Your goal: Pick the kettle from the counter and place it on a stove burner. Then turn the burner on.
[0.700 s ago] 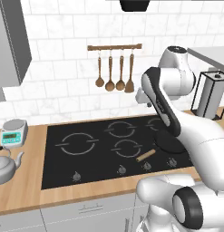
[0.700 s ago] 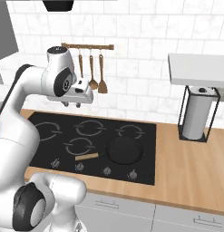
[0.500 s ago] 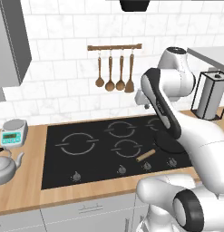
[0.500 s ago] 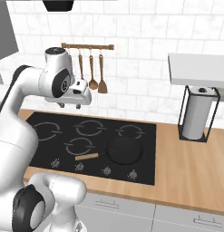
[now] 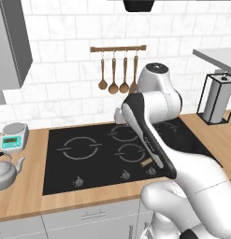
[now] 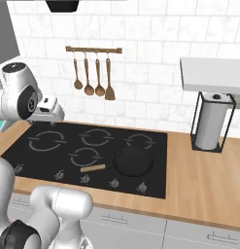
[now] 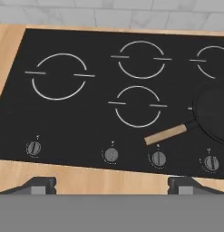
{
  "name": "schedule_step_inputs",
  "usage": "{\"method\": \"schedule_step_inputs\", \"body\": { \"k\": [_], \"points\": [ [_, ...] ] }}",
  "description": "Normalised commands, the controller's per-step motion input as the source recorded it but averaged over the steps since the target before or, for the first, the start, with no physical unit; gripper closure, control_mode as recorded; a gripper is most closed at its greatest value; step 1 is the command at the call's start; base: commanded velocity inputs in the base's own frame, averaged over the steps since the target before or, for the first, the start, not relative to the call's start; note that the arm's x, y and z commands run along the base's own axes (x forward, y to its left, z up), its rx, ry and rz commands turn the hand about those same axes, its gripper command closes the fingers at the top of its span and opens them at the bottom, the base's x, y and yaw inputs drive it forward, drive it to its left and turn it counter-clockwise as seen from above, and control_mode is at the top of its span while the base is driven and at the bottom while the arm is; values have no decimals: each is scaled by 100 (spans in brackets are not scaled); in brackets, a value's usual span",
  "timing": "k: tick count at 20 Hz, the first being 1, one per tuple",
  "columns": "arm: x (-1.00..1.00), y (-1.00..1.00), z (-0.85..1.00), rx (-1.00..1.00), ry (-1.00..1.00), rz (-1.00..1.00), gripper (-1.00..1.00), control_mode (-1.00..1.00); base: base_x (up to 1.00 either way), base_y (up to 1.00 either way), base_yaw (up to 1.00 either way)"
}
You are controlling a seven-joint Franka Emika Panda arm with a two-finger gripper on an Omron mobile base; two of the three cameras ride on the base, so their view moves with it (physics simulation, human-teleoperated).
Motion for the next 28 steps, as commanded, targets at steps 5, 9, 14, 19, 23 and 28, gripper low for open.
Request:
{"method": "schedule_step_inputs", "body": {
  "k": [5, 9, 14, 19, 23, 28],
  "points": [
    [-36, 100, -22, 2, -12, 0, -100, -100, 0, 0, 0],
    [-2, 100, -28, 1, -8, 0, -100, -100, 0, 0, 0],
    [0, 100, -29, 16, -1, 0, -100, -100, 0, 0, 0],
    [4, 100, -28, 18, 0, 0, -100, -100, 0, 0, 0],
    [1, 100, -19, 6, 0, 0, -100, -100, 0, 0, 0],
    [0, 100, -1, 0, 0, 0, -100, -100, 0, 0, 0]
  ]
}}
